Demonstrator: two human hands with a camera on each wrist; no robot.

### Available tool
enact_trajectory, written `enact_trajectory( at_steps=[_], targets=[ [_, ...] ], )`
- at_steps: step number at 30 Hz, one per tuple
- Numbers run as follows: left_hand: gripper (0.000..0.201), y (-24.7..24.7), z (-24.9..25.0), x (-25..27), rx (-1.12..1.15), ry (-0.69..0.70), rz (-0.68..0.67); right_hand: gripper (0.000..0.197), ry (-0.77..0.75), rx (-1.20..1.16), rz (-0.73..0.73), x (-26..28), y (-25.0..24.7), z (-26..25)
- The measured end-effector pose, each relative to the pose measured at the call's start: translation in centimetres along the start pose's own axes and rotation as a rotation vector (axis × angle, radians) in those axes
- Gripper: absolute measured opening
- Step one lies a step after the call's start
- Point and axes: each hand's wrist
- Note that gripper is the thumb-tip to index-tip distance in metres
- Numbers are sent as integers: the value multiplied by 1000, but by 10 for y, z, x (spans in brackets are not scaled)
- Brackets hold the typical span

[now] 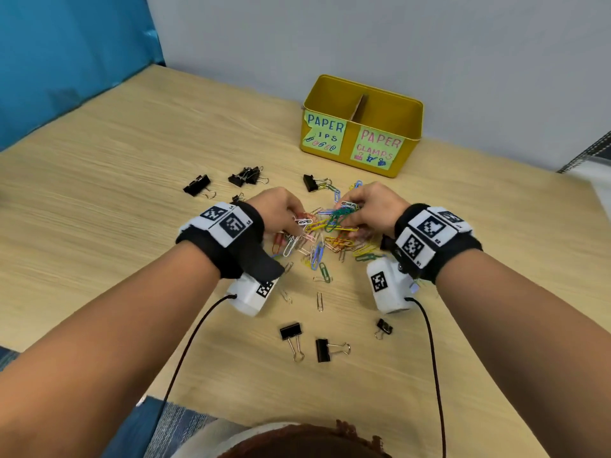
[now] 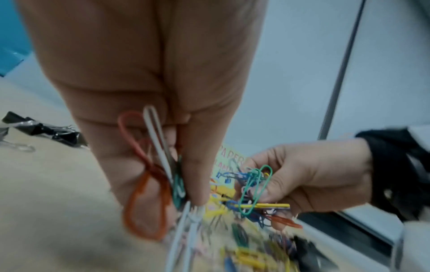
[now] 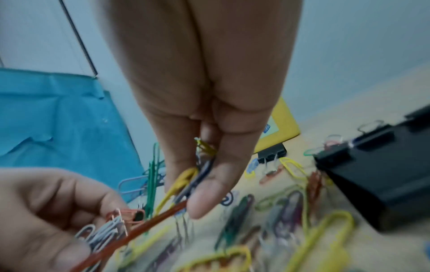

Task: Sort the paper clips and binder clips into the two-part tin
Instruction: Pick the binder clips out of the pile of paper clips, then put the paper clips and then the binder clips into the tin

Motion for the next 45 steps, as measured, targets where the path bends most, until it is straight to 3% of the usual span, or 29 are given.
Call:
enact_trajectory(
  at_steps=[6, 9, 13, 16, 18, 20, 23, 25, 28, 30, 32, 34, 37, 41, 45],
  targets=[
    [17, -38, 24, -17, 444, 82, 10, 25, -102, -410, 26, -14, -40, -32],
    [25, -62, 48, -30, 595, 134, 68, 25, -184, -508, 59, -29, -66, -60],
    [27, -93, 79, -65, 651, 163, 265, 23, -232, -657, 200, -66, -97, -89],
    [13, -102, 98, -95, 566, 127, 425, 25, -205, -657, 318, -100, -99, -96],
    [23, -105, 106, -111, 474, 73, 475, 30, -153, -572, 358, -121, -92, -93],
    [29, -106, 107, -119, 370, 28, 438, 33, -101, -488, 364, -142, -87, -83],
    [17, -107, 108, -120, 317, 12, 328, 14, -37, -336, 228, -153, -87, -72],
    [18, -107, 109, -115, 253, 16, 335, 28, -21, -330, 154, -151, -89, -70],
    [31, -106, 104, -100, 168, 75, 433, 25, -100, -266, 243, -124, -91, -80],
    [27, -97, 92, -81, 182, 145, 519, 21, -193, -250, 298, -99, -94, -80],
    [10, -80, 75, -64, 201, 176, 416, 17, -217, -207, 223, -72, -96, -71],
    [11, -60, 59, -54, 126, 164, 178, 11, -131, -52, 64, -53, -94, -56],
    [37, -27, 42, -51, -286, 147, -33, 18, 19, 384, -149, -40, -80, -31],
    [46, -9, 29, -47, -662, 137, -78, 36, 20, 807, -191, -37, -63, -13],
    [46, -18, 20, -39, -610, 71, -22, 38, 66, 967, -230, -47, -56, -4]
  ],
)
Point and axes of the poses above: each hand's wrist, its own x-axis away from the middle knuckle, its own y-axis out of the palm, z = x × y, and after that the axes turned 5 degrees about -y, right-handed
